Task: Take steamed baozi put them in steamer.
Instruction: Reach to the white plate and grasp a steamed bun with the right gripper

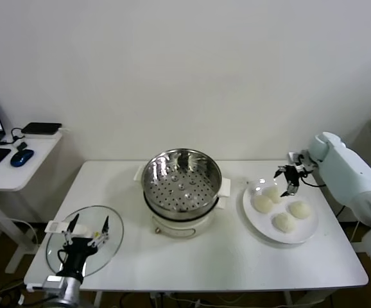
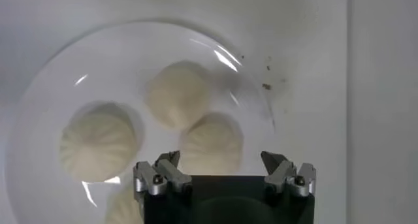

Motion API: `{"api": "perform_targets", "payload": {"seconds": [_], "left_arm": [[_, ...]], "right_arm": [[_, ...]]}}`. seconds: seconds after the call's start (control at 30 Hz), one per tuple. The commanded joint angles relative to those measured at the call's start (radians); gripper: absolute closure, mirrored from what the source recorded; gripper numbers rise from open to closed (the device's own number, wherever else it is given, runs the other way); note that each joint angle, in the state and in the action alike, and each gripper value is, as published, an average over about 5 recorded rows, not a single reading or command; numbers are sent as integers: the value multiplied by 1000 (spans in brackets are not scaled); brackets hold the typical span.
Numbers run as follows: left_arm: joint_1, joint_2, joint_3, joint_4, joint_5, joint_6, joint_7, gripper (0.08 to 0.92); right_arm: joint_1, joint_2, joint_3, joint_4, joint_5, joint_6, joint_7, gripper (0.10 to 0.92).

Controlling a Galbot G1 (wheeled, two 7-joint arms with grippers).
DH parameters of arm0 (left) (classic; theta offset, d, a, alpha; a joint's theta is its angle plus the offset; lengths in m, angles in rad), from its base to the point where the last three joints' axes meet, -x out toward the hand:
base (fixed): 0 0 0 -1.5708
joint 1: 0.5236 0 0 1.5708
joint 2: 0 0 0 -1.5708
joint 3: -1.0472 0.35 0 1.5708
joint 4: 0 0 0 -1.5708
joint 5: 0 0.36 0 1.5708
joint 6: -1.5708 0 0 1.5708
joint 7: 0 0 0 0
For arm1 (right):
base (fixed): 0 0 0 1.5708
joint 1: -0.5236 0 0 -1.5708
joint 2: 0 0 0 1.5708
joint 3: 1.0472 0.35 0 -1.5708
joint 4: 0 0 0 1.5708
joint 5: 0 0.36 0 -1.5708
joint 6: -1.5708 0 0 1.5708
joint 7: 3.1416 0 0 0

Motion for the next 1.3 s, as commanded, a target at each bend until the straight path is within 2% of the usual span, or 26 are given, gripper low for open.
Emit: {"api": "perform_targets", "payload": {"seconds": [0.03,0.17,0.4,1.3], "left_arm": [[2,-3,2,1,-2,-2,0,177],[4,-2,0,-1,-4,-3,0,177],[6,-2,0,-3,-6,-5,0,177],[6,-5,-1,-6,-5,-4,-1,177]], "right_arm": [[-14,40,66,-45,-126,48,22,203],[-23,54,126,-63,-207,86,52,203],[-34,63,167,-65,-262,104,80,203],[-56,79,222,-83,-334,100,105,203]]}}
